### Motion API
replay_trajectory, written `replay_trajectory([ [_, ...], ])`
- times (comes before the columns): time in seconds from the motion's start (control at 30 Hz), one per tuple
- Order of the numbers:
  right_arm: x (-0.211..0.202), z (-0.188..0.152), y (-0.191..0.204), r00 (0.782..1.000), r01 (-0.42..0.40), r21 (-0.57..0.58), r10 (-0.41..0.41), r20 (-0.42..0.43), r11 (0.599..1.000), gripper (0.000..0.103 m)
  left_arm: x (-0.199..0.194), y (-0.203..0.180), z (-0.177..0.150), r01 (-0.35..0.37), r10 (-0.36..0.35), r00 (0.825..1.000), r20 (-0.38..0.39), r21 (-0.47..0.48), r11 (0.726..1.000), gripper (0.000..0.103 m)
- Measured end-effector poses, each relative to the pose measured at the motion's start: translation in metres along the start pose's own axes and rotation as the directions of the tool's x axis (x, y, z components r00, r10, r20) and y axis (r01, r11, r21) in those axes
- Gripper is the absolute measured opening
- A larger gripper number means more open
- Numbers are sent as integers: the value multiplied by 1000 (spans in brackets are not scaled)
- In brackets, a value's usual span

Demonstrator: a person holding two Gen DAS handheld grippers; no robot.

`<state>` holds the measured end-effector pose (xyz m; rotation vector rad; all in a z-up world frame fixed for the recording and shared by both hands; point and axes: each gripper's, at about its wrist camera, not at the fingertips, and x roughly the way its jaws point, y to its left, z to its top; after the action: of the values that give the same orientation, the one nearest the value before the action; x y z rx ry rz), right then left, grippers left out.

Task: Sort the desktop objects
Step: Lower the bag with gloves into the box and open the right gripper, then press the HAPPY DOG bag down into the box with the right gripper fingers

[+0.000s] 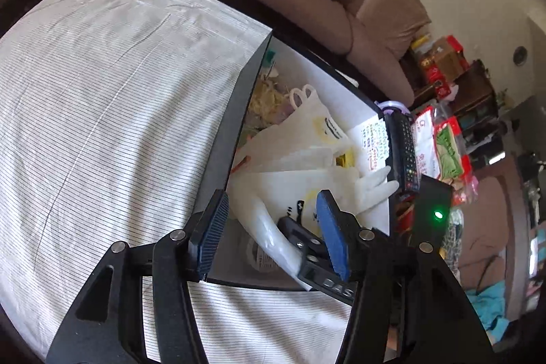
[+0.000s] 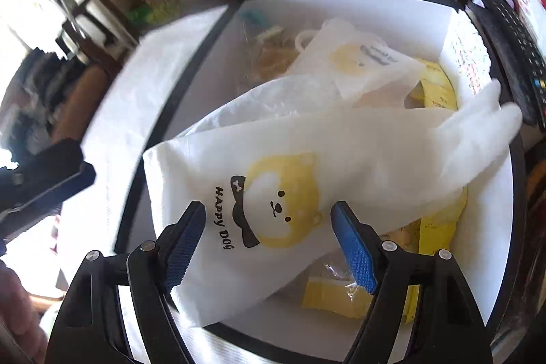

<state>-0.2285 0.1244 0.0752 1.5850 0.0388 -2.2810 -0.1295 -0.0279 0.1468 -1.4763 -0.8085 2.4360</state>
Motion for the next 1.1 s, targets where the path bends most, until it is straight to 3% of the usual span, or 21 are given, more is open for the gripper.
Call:
replay_trajectory([
  [0.07,19,4,14,991,99,-58,-103,-79,993,79,-1,-1,-6,6,-6,1000,5,41,999,51],
  [0.17,27,5,23,984,144,-94,-153,-94,985,80,-5,-7,-13,5,-6,1000,5,141,990,51],
  [0.27,12,-1,11,995,84,-17,-85,-57,996,79,-13,-19,-22,-49,40,998,38,289,956,54],
  [0.37,-30,-19,-21,996,-7,182,-9,88,983,79,-26,-24,-31,-91,52,992,112,380,920,68],
  [0.47,-71,-44,-38,974,-52,276,-12,225,960,83,-31,-25,-43,-136,71,984,162,436,890,77],
  [0.53,-92,-59,-35,957,-25,284,-59,283,959,86,-29,-25,-52,-155,82,982,172,474,867,87],
  [0.57,-100,-67,-32,948,-3,276,-85,308,961,91,-26,-25,-57,-164,90,981,172,489,857,95],
  [0.63,-110,-78,-21,927,62,262,-152,342,963,102,-21,-28,-69,-169,93,981,168,523,835,100],
  [0.83,-106,-102,-2,875,201,234,-282,395,951,103,-8,-35,-94,-192,103,978,184,582,790,103],
  [1.1,-96,-110,-4,846,252,211,-321,425,944,103,-3,-37,-95,-255,126,961,246,613,748,103],
])
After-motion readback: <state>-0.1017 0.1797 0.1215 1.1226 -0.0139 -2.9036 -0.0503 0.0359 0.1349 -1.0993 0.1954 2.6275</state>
